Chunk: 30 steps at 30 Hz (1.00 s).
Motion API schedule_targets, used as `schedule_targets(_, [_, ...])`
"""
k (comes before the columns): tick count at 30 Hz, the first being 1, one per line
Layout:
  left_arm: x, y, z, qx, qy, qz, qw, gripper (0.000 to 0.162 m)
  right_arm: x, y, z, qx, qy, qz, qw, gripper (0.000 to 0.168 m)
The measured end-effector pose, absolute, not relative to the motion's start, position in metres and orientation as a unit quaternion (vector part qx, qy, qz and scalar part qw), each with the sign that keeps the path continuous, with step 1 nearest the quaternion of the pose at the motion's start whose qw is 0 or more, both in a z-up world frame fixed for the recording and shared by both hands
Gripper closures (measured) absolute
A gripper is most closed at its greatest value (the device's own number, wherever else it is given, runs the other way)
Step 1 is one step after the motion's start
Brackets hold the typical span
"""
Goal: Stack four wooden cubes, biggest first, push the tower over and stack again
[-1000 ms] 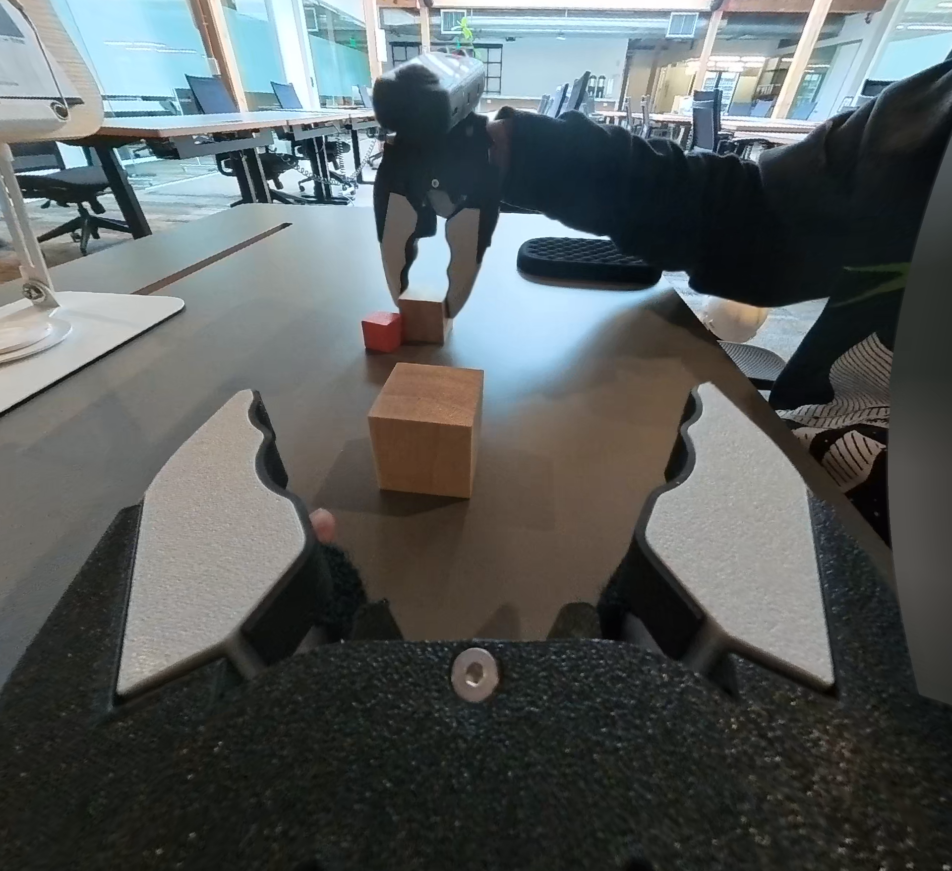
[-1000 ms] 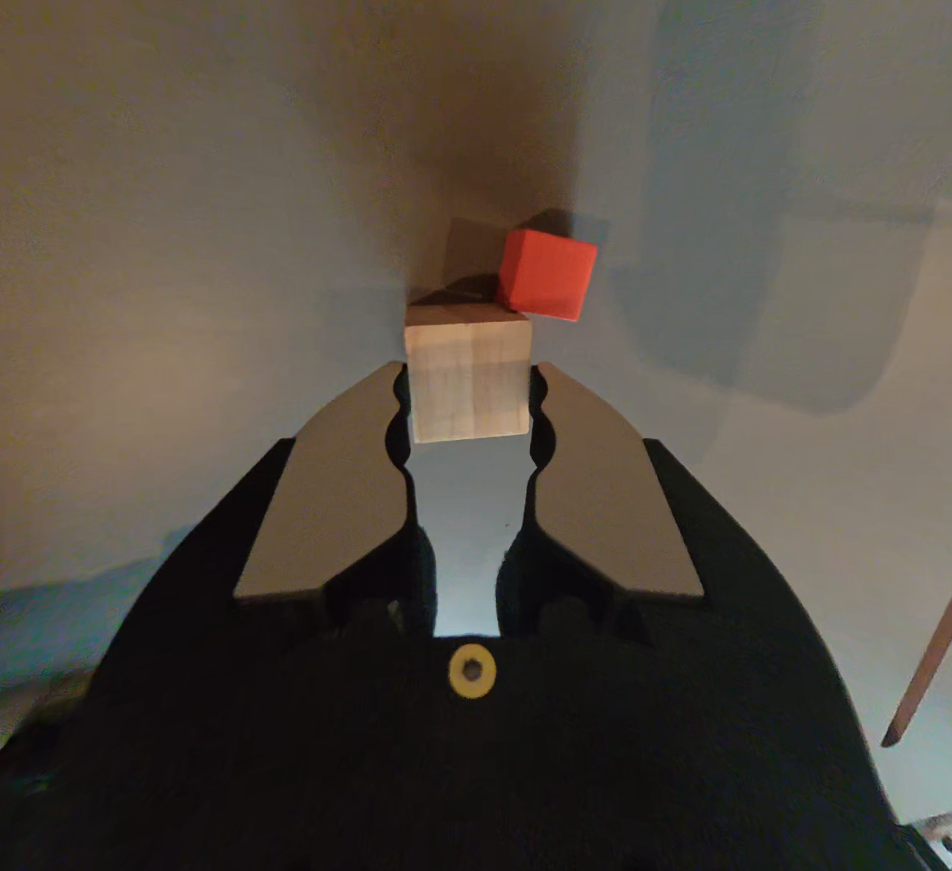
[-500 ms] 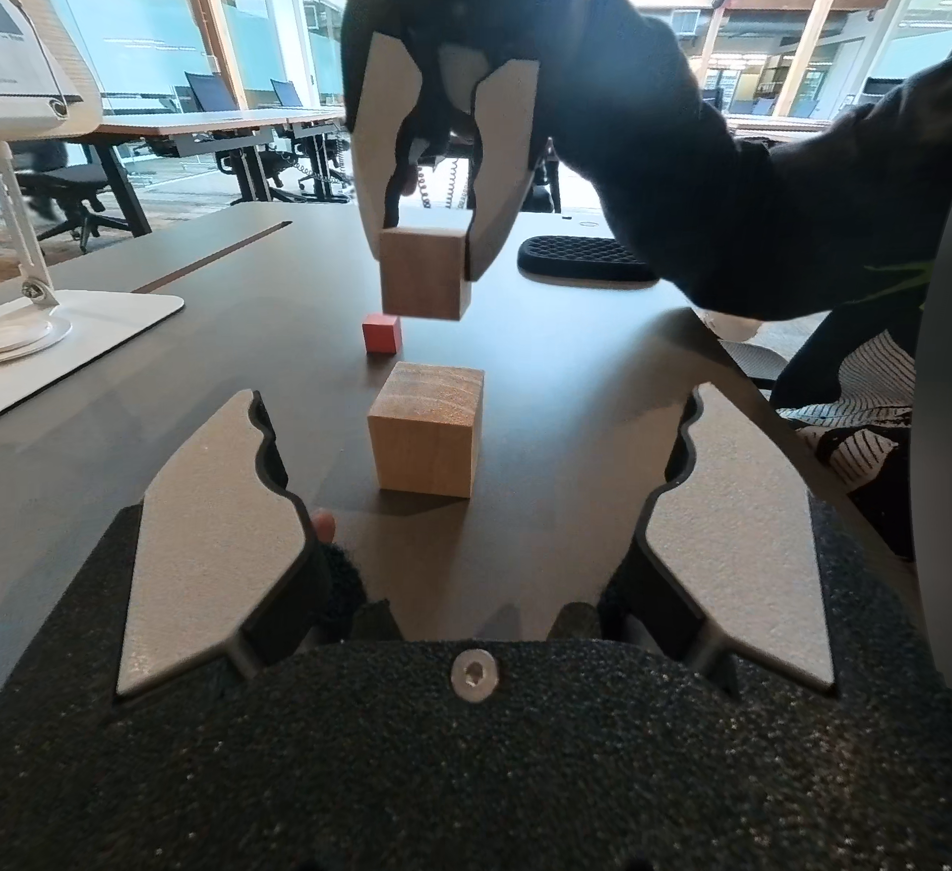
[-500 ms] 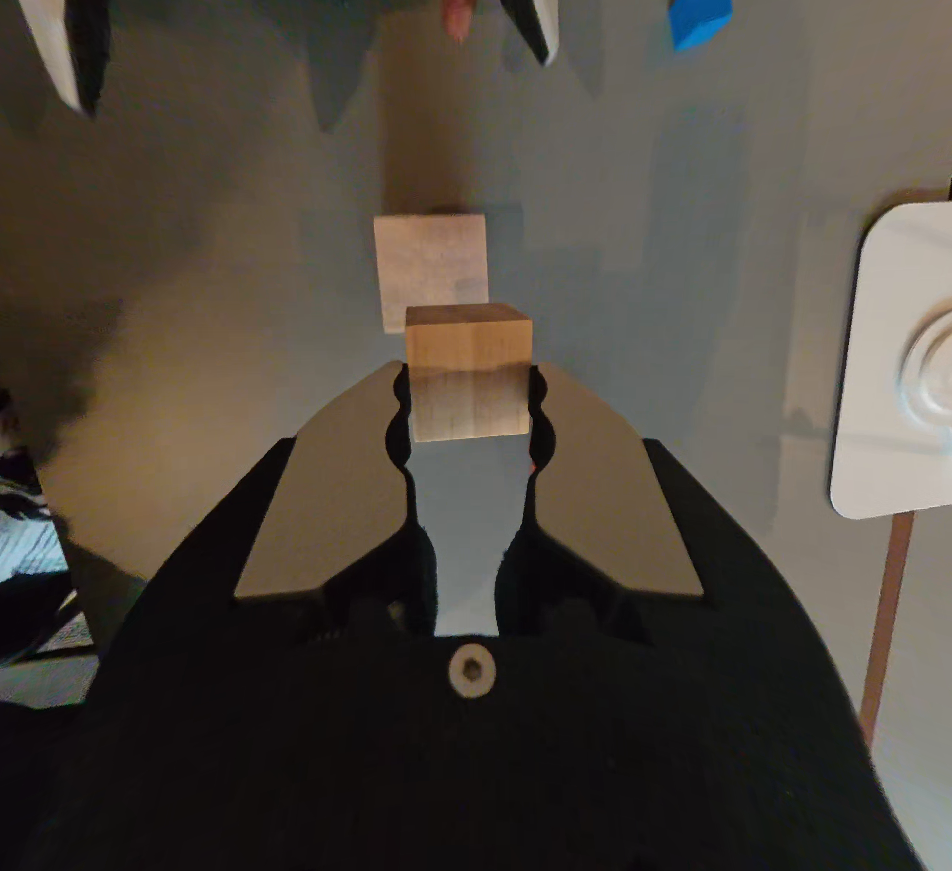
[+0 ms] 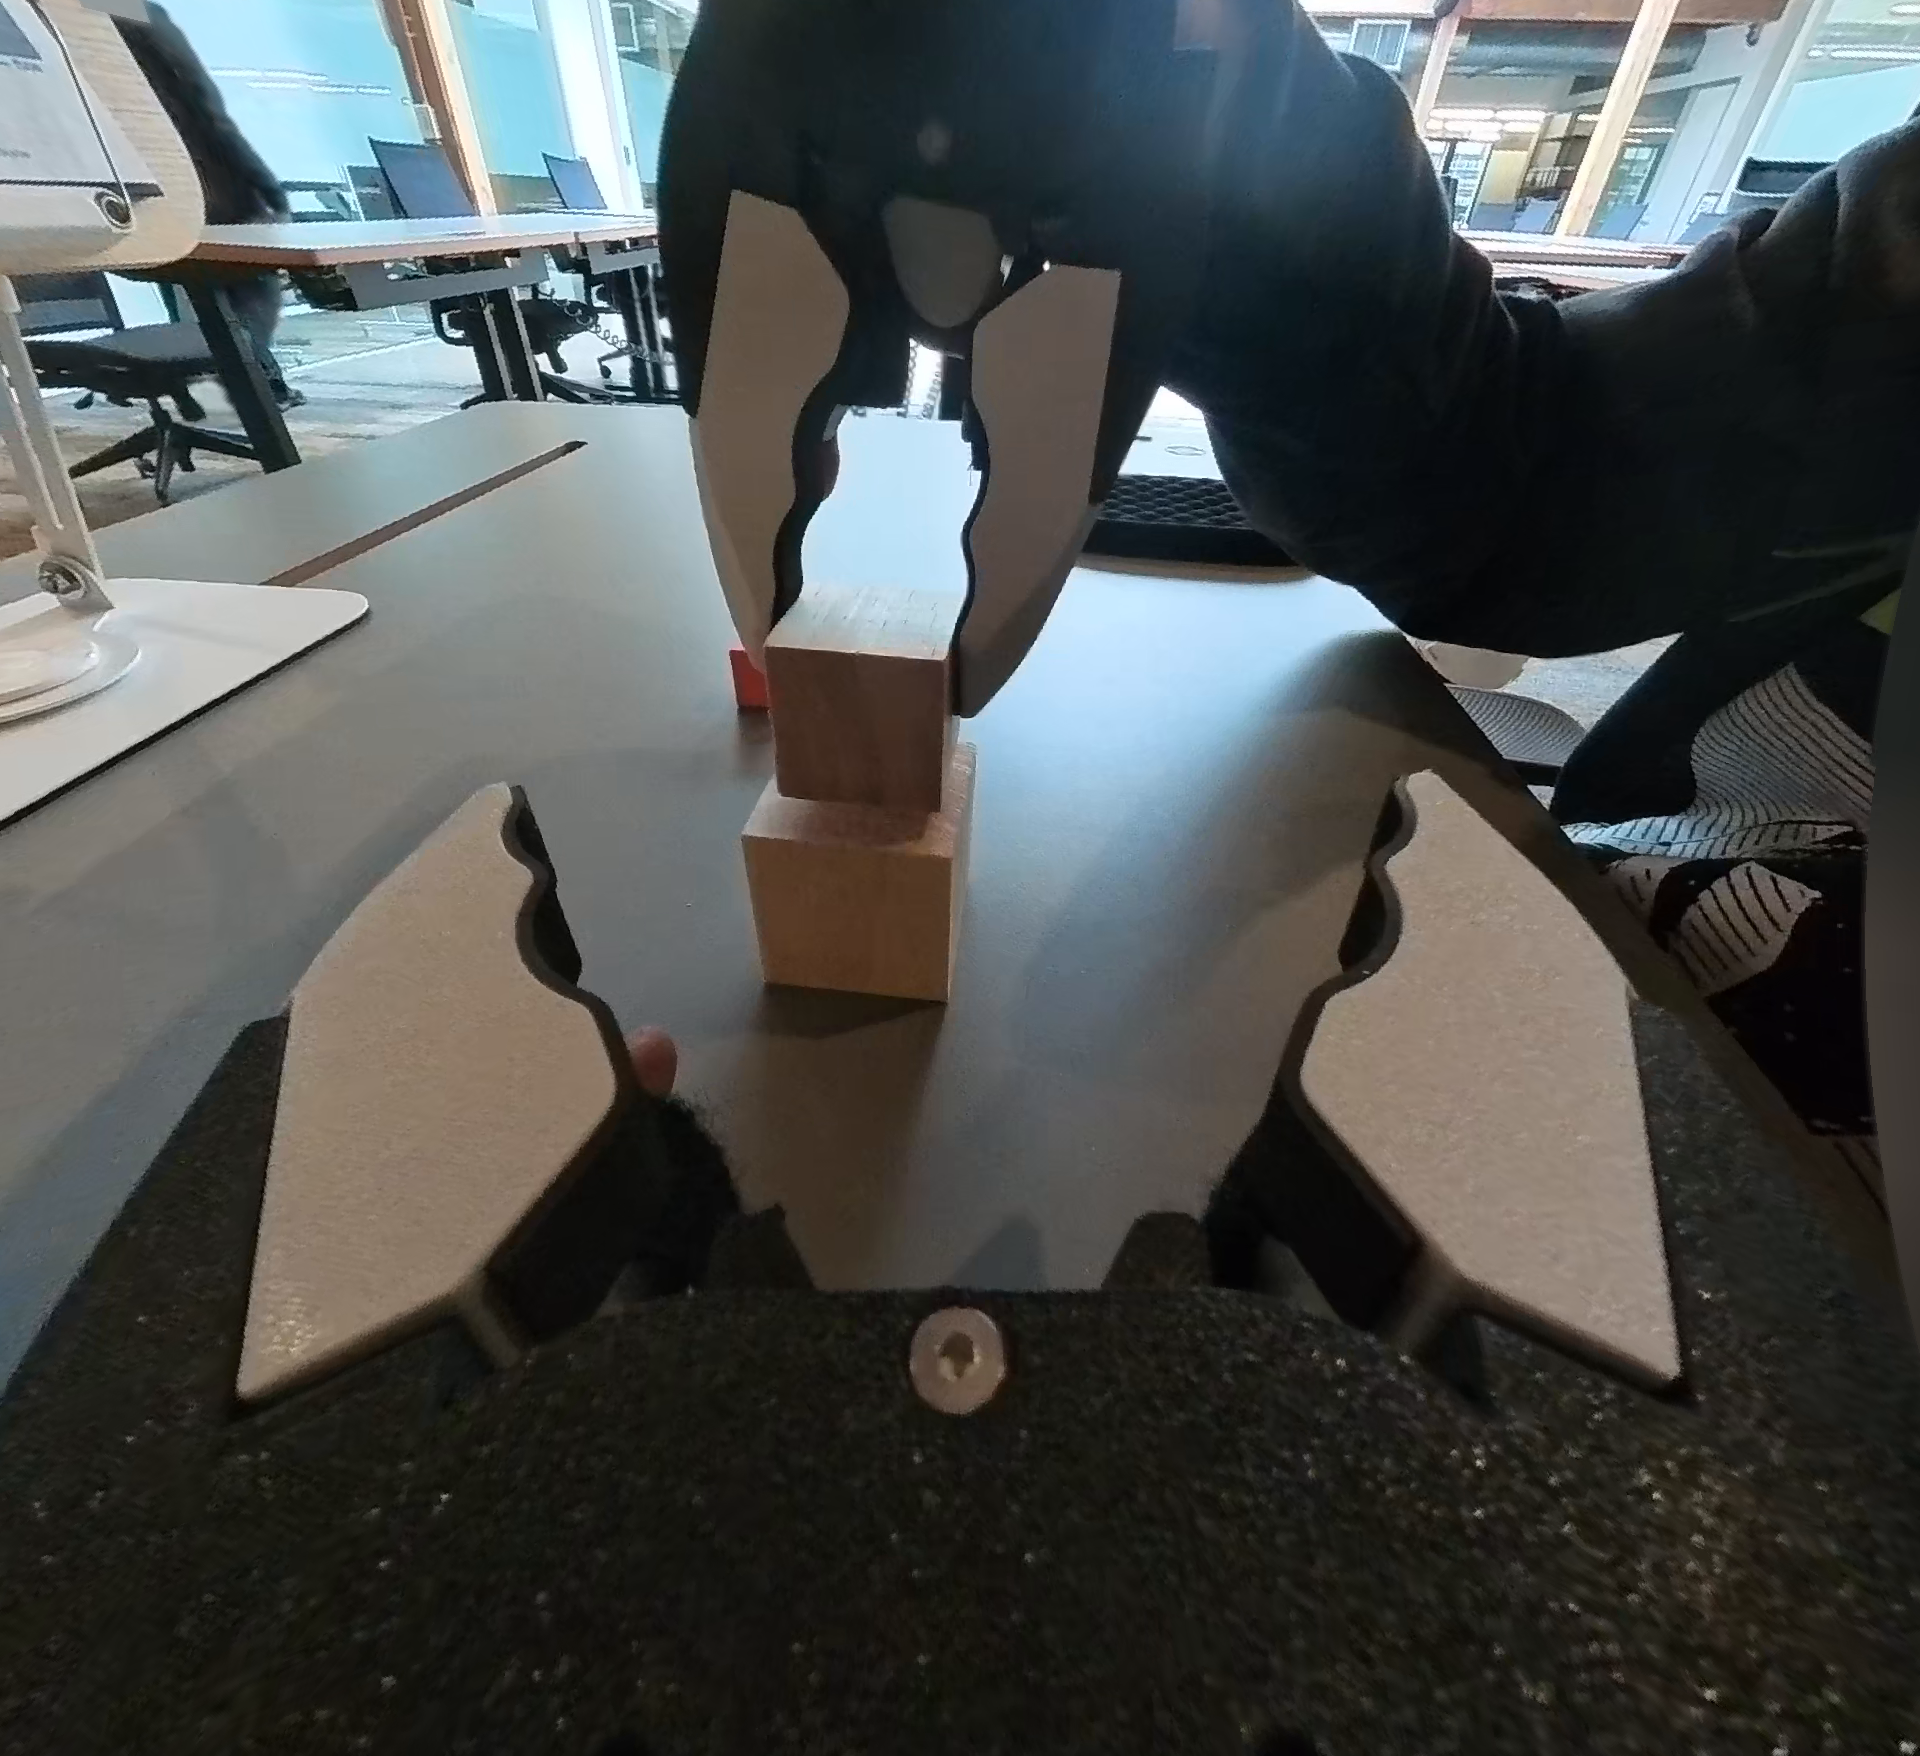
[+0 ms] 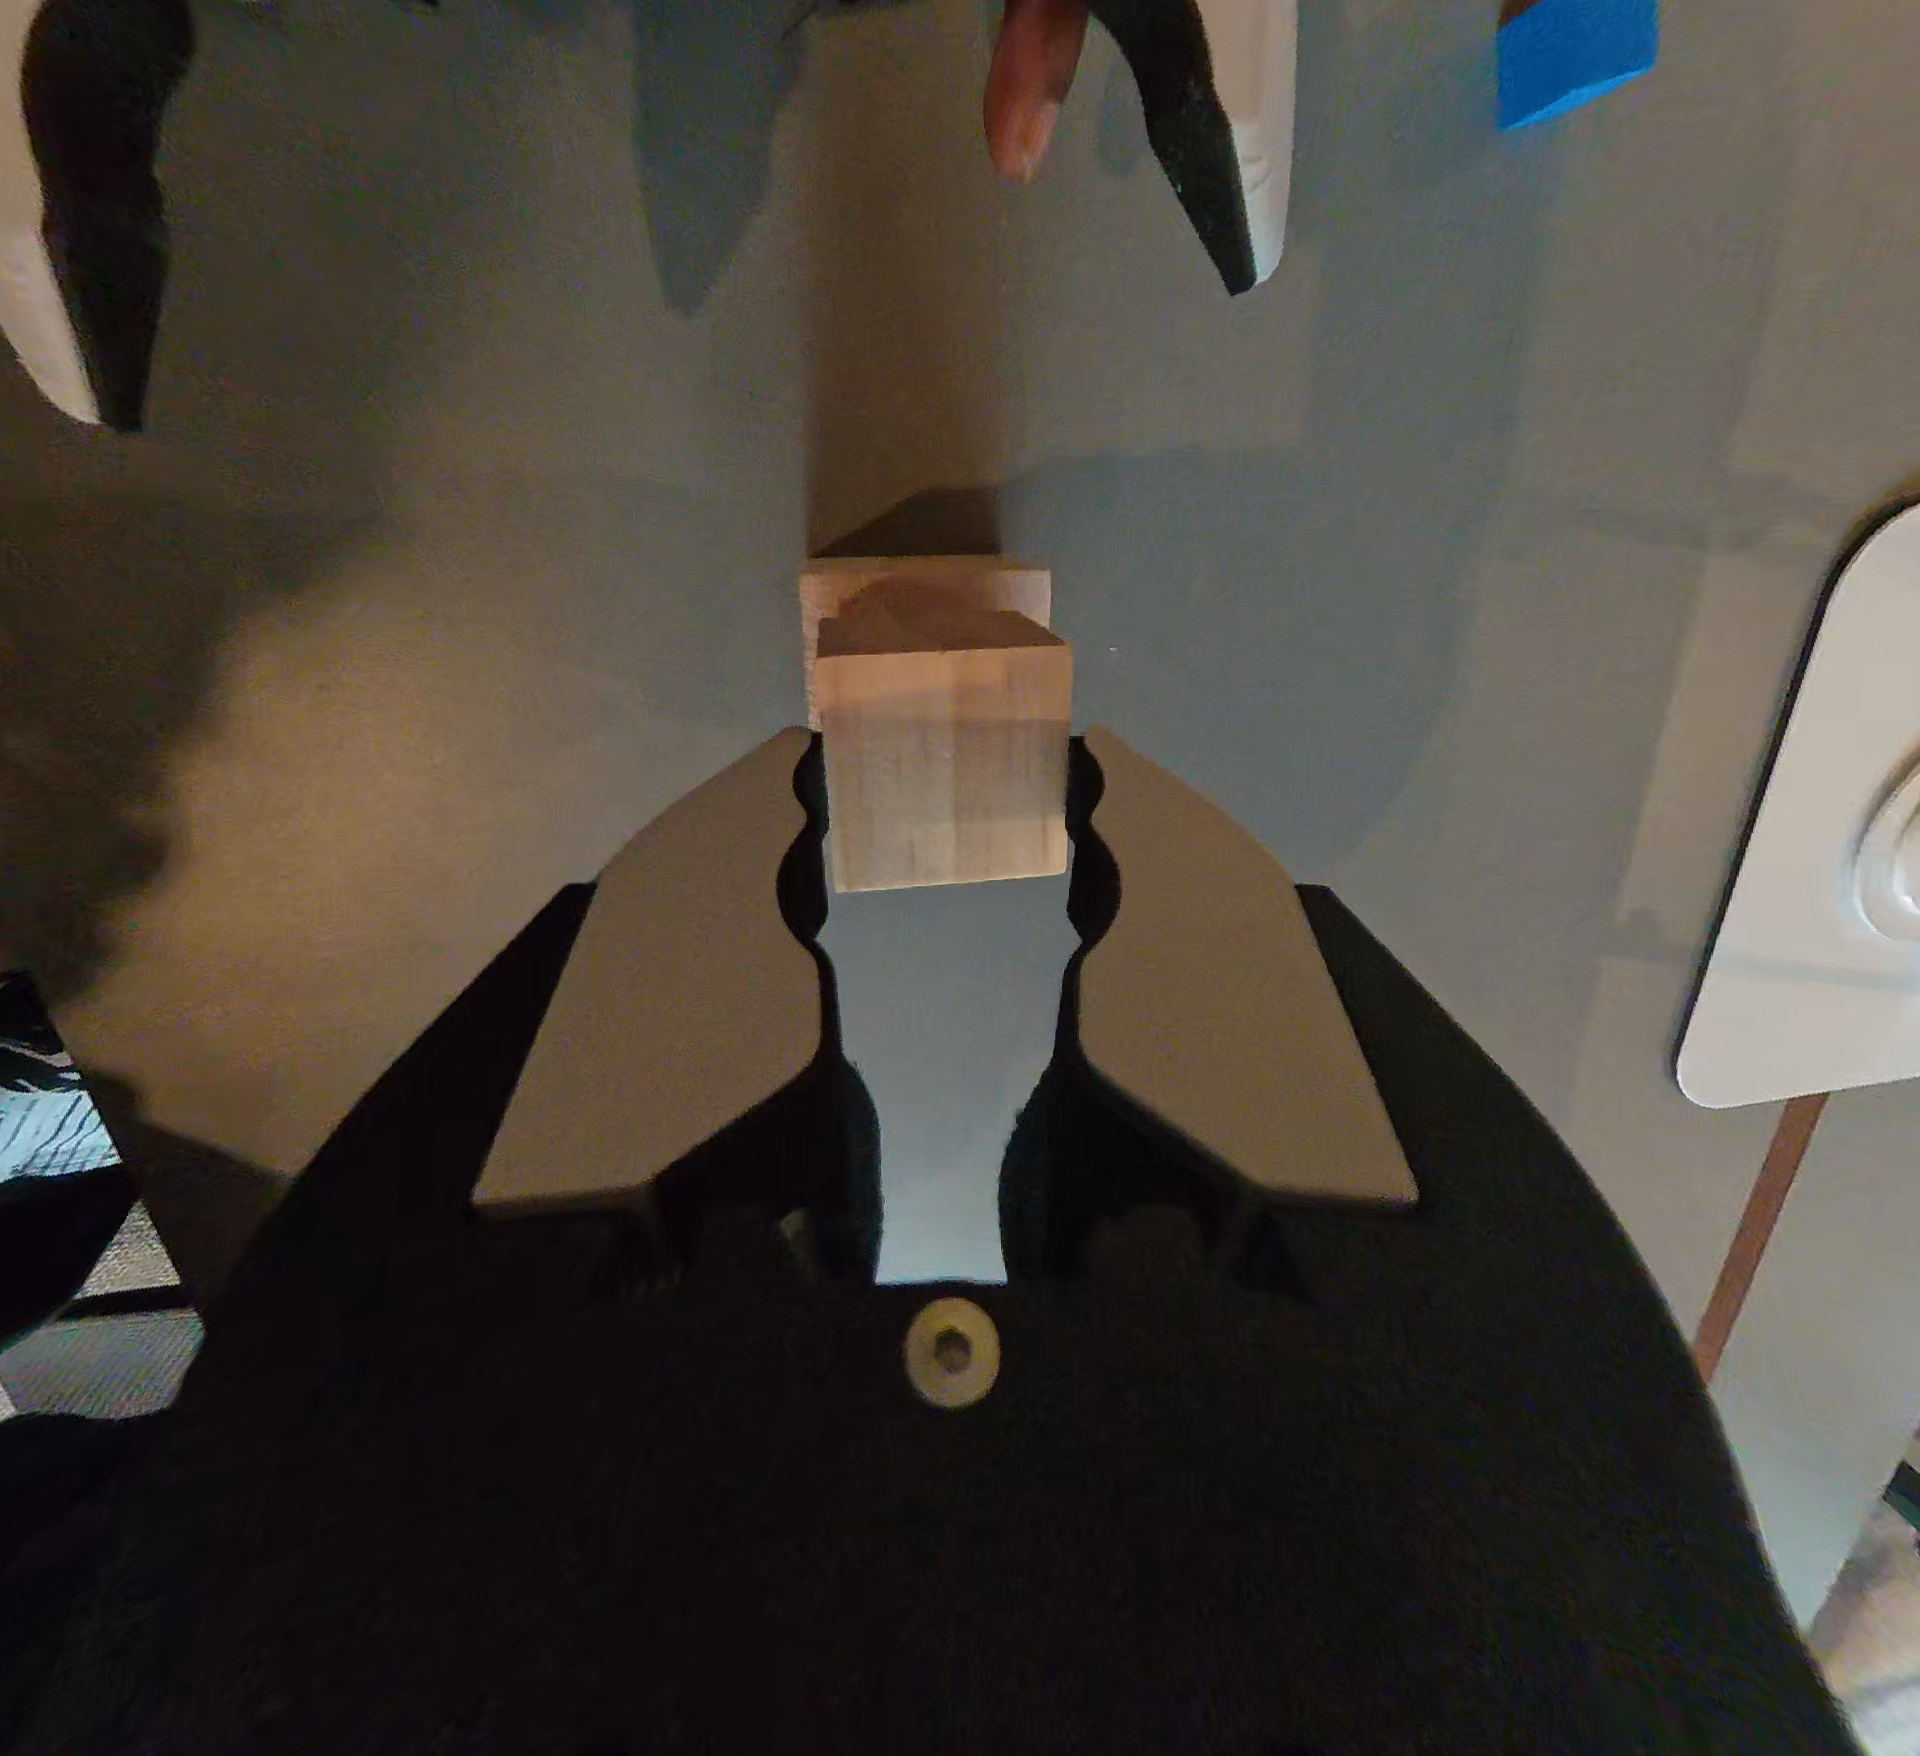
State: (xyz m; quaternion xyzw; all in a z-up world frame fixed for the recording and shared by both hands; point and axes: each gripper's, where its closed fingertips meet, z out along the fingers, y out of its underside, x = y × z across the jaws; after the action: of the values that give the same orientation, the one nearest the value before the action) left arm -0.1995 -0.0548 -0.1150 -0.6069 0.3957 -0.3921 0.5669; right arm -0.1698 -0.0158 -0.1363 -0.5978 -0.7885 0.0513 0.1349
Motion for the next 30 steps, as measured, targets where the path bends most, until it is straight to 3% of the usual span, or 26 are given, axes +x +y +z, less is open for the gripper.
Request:
schedule_targets(20, [-0.2,-0.054,-0.115,-0.608,0.394,-0.393,0.567,0.02,-0.171,-0.013,-0.143,-0.618,-0.774,0.051,0.126,0.124])
schedule_targets(30, [-0.199,-0.054,-0.115,-0.608,0.395,-0.392,0.567,0.02,-0.174,-0.001,-0.097,-0.615,-0.758,0.123,0.18,0.104])
